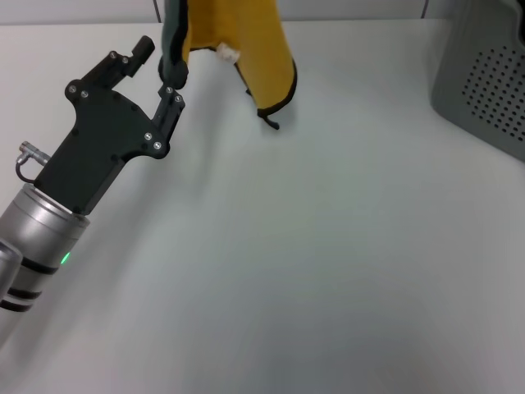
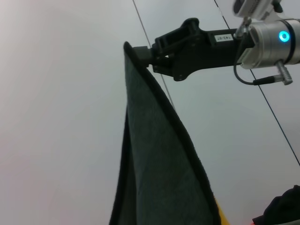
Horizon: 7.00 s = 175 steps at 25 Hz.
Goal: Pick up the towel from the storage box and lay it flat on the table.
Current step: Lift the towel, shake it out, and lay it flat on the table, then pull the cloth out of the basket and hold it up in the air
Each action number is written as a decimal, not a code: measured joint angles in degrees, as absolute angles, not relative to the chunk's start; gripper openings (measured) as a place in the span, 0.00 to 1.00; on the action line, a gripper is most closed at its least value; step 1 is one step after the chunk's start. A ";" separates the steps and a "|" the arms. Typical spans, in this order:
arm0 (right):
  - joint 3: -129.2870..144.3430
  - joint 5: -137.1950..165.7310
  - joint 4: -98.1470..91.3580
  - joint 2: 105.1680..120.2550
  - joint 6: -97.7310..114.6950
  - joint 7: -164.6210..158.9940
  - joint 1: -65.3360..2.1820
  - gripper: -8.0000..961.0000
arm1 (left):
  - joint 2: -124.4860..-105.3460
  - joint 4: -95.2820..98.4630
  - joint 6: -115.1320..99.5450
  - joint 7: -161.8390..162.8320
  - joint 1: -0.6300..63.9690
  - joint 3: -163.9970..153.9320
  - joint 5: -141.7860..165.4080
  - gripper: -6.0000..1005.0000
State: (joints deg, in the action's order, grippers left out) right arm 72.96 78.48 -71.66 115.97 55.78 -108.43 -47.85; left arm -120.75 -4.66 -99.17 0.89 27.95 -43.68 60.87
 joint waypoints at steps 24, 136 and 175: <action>72.59 77.69 -72.43 115.98 55.17 -108.17 -47.21 0.02 | -120.62 -4.23 -99.23 7.27 27.18 -44.19 61.77 0.34; 61.38 73.63 -58.54 115.23 87.89 -96.44 -30.22 0.02 | -110.49 47.56 -103.98 92.31 26.09 -37.11 84.63 0.02; 65.70 59.45 -61.80 115.98 98.04 -104.21 -9.77 0.02 | -106.45 55.63 -115.88 112.86 25.20 -43.00 90.95 0.02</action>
